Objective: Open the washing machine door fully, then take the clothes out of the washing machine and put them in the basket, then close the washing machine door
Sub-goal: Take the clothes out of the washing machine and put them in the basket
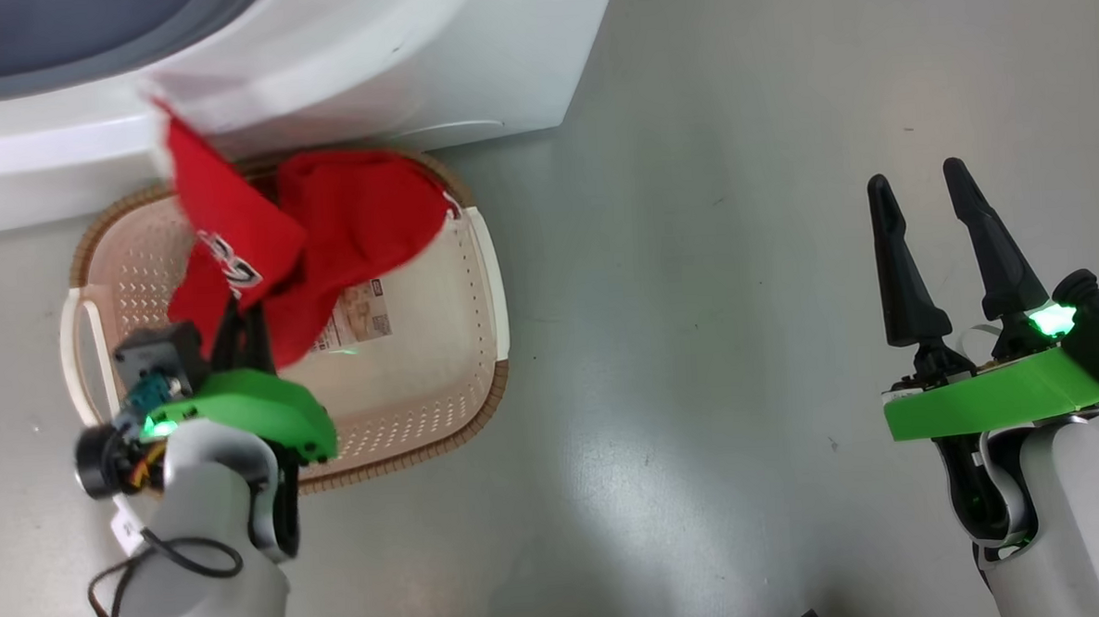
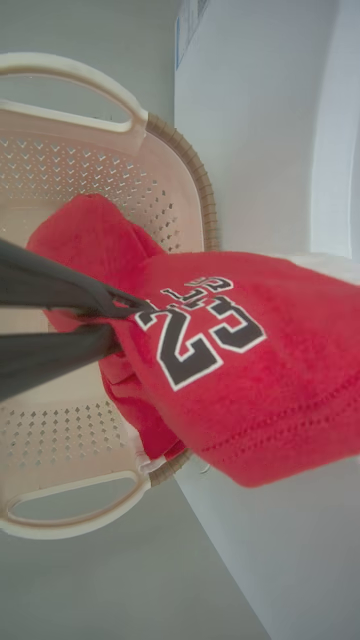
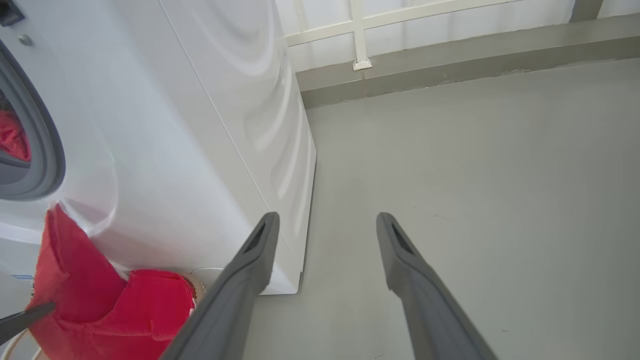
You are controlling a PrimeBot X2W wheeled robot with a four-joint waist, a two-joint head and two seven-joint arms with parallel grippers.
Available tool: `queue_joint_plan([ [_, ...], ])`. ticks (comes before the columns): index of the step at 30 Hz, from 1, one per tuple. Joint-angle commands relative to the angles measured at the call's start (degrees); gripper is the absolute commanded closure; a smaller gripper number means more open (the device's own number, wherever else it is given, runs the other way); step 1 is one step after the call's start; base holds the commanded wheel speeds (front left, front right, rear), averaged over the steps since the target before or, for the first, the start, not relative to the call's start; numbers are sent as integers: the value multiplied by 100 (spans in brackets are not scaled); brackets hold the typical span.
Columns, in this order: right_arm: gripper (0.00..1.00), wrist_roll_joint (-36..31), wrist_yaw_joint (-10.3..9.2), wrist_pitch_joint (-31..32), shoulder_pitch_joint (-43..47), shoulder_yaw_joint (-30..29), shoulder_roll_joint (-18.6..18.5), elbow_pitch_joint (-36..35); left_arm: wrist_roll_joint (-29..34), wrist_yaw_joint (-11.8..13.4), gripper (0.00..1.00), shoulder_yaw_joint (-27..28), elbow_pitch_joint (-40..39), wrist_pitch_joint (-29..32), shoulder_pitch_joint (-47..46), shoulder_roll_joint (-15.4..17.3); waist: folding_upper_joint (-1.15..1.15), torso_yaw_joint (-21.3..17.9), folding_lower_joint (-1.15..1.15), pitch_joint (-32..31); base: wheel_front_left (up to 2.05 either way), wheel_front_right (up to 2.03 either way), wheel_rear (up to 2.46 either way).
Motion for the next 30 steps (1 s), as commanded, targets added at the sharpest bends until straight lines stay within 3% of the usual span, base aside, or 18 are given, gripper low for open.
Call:
queue_joint_plan([
  [1,0,-45,42,-36,75,133,-42,-134,-132,-61,100,50,-2,-28,226,171,0,2,0,20,0,0,0],
  [8,0,-60,42,-36,76,151,-65,-171,-368,-375,100,-400,743,-28,107,171,0,-11,0,189,0,0,0],
  [18,0,-76,42,-36,98,73,-106,-236,-454,-328,99,-438,1058,-28,-152,171,0,-27,0,363,0,0,0],
  [19,0,-78,42,-36,105,68,-108,-236,-453,-324,96,-431,1061,-28,-152,171,0,-27,0,359,0,0,0],
  [20,0,-80,42,-36,111,63,-109,-237,-454,-319,85,-420,1062,-28,-153,171,0,-26,0,354,0,0,0],
  [22,0,-83,42,-36,123,50,-109,-232,-456,-310,56,-386,1011,-28,-150,171,0,-21,0,339,0,0,0],
  [23,0,-86,42,-36,127,46,-110,-228,-456,-300,38,-365,983,-28,-143,171,0,-15,0,329,0,0,0],
  [24,0,-87,42,-36,129,43,-112,-222,-465,-296,7,-334,962,-28,-134,171,0,-10,0,317,0,0,0],
  [25,0,-87,42,-36,127,42,-115,-214,-467,-303,0,-313,952,-28,-126,171,0,-4,0,300,0,0,0],
  [30,0,-86,42,-36,126,54,-113,-172,-440,-321,0,-171,831,-28,-32,171,0,28,0,132,0,0,0],
])
